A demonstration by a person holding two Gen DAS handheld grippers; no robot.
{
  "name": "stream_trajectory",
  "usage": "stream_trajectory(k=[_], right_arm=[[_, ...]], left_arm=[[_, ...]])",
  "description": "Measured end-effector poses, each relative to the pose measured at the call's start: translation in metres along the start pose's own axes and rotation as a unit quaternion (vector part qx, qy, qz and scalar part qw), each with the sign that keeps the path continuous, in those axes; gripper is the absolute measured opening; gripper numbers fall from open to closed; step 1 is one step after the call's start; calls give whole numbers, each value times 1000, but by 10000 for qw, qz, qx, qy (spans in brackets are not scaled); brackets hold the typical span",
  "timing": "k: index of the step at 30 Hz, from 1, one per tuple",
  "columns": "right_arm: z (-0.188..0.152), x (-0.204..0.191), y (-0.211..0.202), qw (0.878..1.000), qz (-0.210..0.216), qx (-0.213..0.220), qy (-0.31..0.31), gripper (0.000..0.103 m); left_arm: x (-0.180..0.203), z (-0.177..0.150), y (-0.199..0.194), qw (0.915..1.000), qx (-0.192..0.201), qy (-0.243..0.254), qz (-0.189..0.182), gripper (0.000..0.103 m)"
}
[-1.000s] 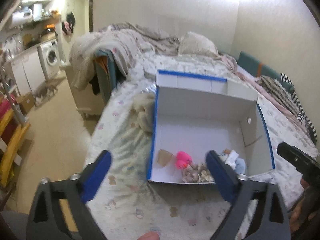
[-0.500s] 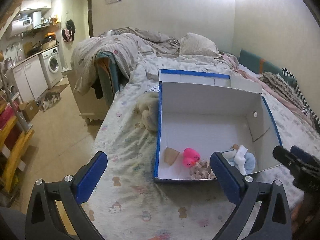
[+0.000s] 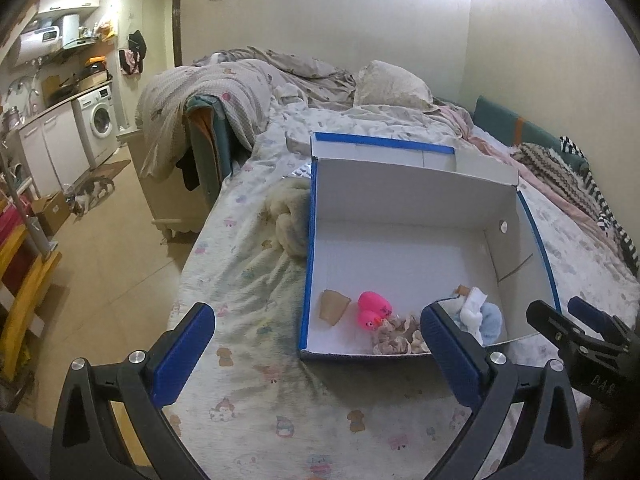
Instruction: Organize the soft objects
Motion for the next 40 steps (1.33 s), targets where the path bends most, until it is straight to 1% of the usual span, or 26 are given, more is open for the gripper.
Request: stream_trajectory(k=[28, 35, 40], right_arm=[[1, 3, -2, 10000, -31, 33, 56, 103], [5, 1, -6, 10000, -41, 83, -20, 103], [7, 2, -9, 9999, -16, 100, 47, 103]], left_arm=[[4, -2, 4, 10000, -45, 35, -43, 103], [4, -1, 4, 10000, -33, 42, -49, 103], [5, -2, 6, 9999, -57, 75, -49, 103]])
Point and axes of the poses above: each gripper's, at about its wrist camera, not at the fingertips, and y roughly the way its jaws point, x to its right, z to its top, the point moved 5 cm from there along y, roughly the way its jaws point, and after that the axes turned 4 degrees about x, right-handed, at the moved point
